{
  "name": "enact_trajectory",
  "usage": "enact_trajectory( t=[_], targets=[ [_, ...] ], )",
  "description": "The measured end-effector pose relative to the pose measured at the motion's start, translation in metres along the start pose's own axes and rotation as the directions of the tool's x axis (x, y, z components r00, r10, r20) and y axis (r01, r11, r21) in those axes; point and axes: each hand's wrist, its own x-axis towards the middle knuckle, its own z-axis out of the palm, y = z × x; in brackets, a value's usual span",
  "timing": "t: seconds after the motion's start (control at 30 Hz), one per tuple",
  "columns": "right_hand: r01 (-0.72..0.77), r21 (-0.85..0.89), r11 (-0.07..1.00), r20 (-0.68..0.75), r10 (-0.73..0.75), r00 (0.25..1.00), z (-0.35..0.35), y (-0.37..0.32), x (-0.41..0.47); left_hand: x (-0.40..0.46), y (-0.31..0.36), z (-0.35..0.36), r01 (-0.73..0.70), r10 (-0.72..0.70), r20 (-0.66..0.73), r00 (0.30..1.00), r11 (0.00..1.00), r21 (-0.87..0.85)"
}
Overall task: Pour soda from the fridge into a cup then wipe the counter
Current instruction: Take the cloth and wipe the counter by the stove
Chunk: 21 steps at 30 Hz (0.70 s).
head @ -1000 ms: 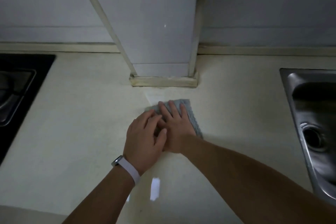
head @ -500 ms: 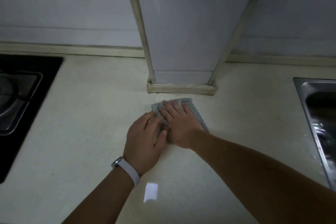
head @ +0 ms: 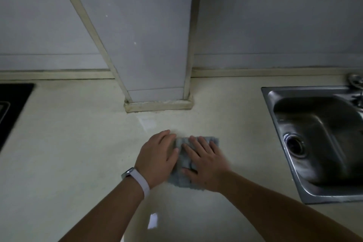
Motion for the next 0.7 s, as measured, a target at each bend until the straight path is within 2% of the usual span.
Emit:
enact_trajectory(
  t=[0.07, 0.17, 0.4, 0.5, 0.57, 0.7],
  targets=[
    [-0.031, 0.052, 0.998, -0.039, 0.033, 0.999, -0.006, 0.015, -0.006, 0.010, 0.007, 0.006, -0.015, 0.013, 0.061, 0.998, 0.999, 0.032],
    [-0.151, 0.133, 0.979, -0.102, 0.166, 0.981, -0.019, 0.037, -0.002, 0.027, 0.013, 0.017, 0.005, -0.015, 0.128, 0.992, 0.997, 0.077],
    [-0.194, 0.188, 0.963, 0.066, 0.184, 0.981, -0.042, 0.053, 0.012, 0.047, 0.024, 0.029, 0.045, -0.103, 0.237, 0.966, 0.969, 0.241],
    [-0.186, 0.342, 0.921, 0.106, 0.158, 0.982, -0.050, 0.056, 0.009, 0.048, 0.032, 0.022, 0.043, -0.110, 0.222, 0.969, 0.957, 0.286],
    [-0.191, 0.413, 0.890, 0.124, 0.153, 0.980, -0.058, 0.059, 0.004, 0.050, 0.038, 0.014, 0.048, -0.098, 0.187, 0.977, 0.965, 0.256],
    [-0.199, 0.381, 0.903, 0.099, 0.174, 0.980, -0.085, 0.070, -0.007, 0.057, 0.056, -0.006, 0.029, -0.060, 0.173, 0.983, 0.985, 0.172]
  ],
)
